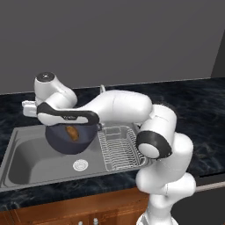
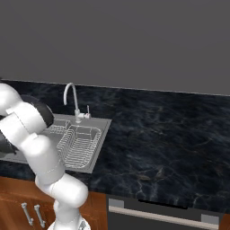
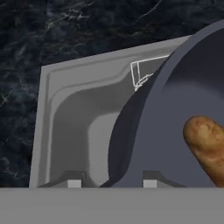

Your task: Dump the potato from the pot into the sink. Then turn on the water and wash the potato. Then turn off the water and put the potato back in the pot.

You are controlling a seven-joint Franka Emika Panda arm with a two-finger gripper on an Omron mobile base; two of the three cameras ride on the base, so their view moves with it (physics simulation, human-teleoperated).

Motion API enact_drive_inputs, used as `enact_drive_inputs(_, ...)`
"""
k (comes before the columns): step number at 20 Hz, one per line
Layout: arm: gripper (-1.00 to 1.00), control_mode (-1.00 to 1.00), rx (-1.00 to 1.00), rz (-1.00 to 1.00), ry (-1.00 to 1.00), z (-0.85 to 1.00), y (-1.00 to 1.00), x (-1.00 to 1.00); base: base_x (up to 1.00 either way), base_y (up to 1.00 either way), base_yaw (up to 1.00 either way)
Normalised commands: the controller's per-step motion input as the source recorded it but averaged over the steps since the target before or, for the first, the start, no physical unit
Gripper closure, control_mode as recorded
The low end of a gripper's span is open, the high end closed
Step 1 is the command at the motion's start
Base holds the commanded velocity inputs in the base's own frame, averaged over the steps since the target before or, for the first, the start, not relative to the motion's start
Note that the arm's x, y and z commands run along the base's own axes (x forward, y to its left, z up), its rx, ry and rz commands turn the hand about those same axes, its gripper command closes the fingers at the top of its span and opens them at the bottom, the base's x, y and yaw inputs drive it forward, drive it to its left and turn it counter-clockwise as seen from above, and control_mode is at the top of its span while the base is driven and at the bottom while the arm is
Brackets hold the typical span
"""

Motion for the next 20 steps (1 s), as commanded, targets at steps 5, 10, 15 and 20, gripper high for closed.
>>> enact_drive_inputs(5,1.00,-1.00,0.05,0.04,-0.12,-0.17,0.15,0.47,0.00,0.00,0.00)
enact_drive_inputs(10,1.00,-1.00,0.07,0.08,-0.16,-0.29,0.12,0.10,0.00,0.00,0.00)
enact_drive_inputs(15,1.00,-1.00,0.16,0.10,-0.13,-0.27,0.07,0.21,0.00,0.00,0.00)
enact_drive_inputs(20,1.00,-1.00,0.23,0.12,-0.09,-0.12,0.00,0.30,0.00,0.00,0.00)
